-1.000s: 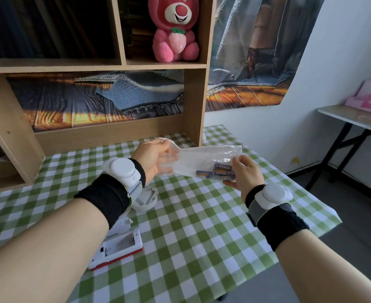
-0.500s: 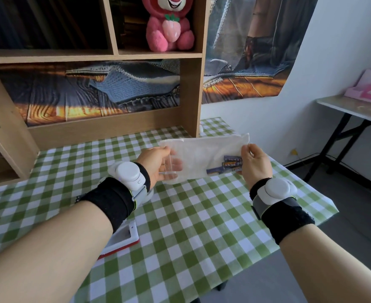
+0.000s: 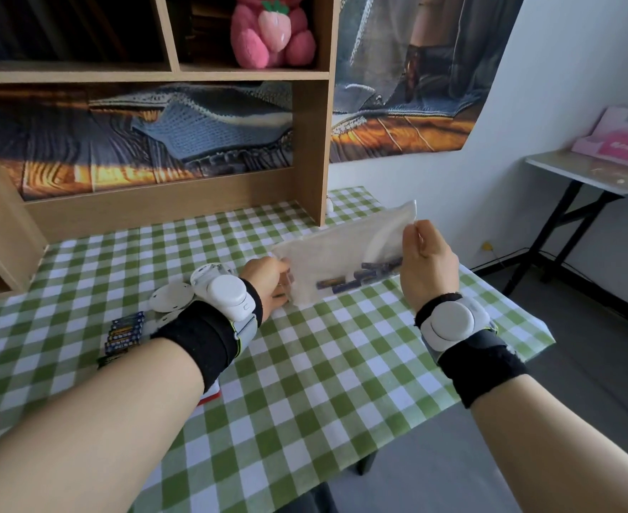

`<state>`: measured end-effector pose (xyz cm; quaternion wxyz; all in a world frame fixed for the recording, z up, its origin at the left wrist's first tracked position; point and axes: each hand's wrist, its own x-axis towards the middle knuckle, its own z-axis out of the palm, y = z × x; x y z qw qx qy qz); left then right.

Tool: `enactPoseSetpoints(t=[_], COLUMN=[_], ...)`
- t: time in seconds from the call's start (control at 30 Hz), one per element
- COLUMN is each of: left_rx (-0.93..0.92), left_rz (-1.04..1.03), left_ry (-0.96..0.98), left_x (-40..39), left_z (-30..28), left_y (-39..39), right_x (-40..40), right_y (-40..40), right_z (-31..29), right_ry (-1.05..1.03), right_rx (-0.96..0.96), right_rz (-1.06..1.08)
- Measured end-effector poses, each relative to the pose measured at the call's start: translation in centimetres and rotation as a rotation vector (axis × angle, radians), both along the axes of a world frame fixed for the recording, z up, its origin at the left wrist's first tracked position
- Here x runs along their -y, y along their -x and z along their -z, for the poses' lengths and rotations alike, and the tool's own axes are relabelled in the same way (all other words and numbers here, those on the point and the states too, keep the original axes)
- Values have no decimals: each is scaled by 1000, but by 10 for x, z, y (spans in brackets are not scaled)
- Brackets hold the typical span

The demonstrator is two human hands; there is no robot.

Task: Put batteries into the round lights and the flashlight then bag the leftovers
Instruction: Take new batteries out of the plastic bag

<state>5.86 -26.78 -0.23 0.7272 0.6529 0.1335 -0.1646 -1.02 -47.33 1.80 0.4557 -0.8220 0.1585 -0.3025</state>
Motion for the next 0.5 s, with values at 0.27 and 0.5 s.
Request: enactPoseSetpoints(t=[0.27,0.5], left_rx=[9,13], left_rz=[3,79], left_ry=[22,-179], left_x=[4,7], left_z=[7,12], left_y=[7,2], right_x=[-5,-15], right_y=[1,-3], right_z=[-5,-14], right_ry=[12,45], right_rx=[81,145], right_rz=[-21,-69])
